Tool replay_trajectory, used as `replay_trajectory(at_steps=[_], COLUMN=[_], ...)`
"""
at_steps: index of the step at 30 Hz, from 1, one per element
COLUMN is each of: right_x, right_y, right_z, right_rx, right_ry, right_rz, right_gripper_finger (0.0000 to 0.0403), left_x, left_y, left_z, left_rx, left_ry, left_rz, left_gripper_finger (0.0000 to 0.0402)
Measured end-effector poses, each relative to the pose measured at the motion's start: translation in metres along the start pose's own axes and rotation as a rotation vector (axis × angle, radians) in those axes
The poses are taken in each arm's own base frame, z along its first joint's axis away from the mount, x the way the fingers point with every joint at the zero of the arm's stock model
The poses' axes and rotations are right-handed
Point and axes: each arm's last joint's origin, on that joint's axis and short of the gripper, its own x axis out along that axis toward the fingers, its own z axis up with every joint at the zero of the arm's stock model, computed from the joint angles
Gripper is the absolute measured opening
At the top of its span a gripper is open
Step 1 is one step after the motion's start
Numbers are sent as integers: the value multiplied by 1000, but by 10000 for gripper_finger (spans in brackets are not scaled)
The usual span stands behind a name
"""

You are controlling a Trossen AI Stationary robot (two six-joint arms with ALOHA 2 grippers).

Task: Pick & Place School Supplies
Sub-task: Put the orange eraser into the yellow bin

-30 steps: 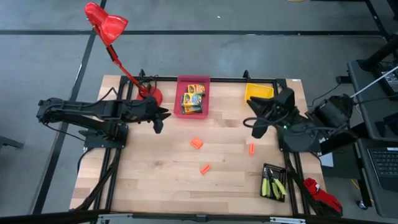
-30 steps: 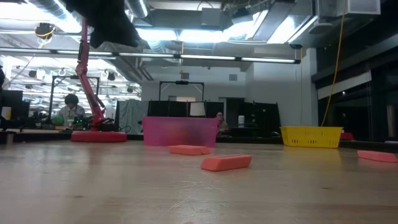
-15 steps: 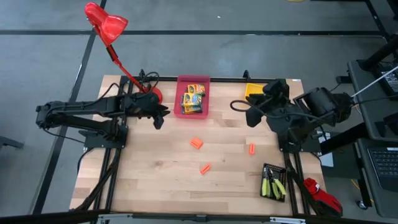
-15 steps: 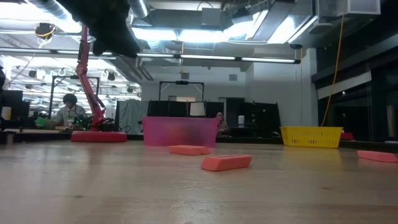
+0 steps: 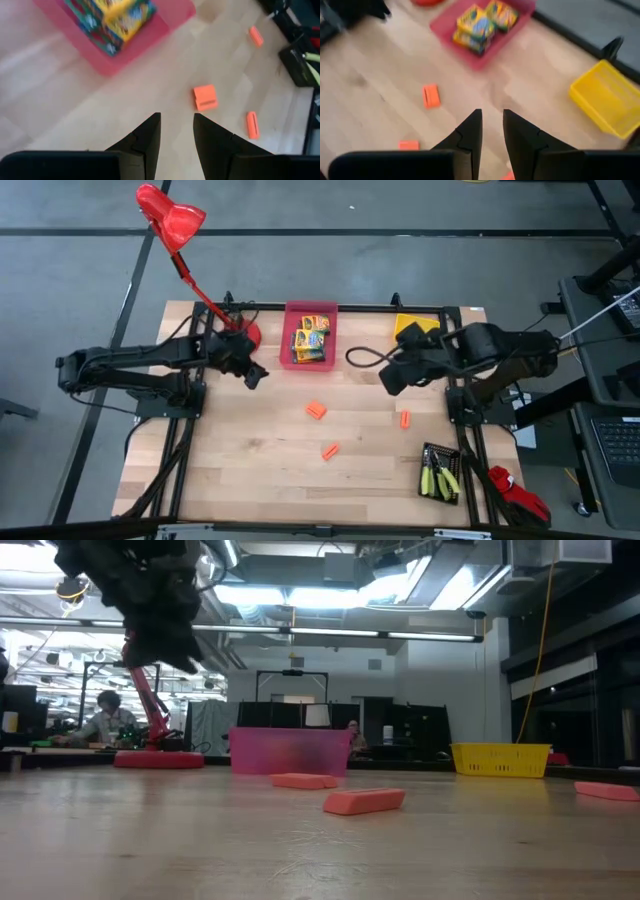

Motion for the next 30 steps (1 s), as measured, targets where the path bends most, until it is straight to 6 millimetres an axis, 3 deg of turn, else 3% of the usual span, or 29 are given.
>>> replay_trajectory(at_steps=[7,16,22,30], right_x=[18,30,24,18], right_y=[9,29,39,43], right_z=[-12,-16,-25,-31], right_rx=[-60,-82,-74,-34], right_ry=[146,153,136,118], right_rz=[63,240,283,300], right_gripper_finger=[79,79,79,79], left_x=[12,48,63,70], left_y=[-12,-49,-64,-83], left_z=[-14,-29,-50,-68], left_rx=[-12,37,154,358], left_ry=[92,101,133,25], left_rz=[-42,-157,-152,-153], left_gripper_finger=[111,111,111,111])
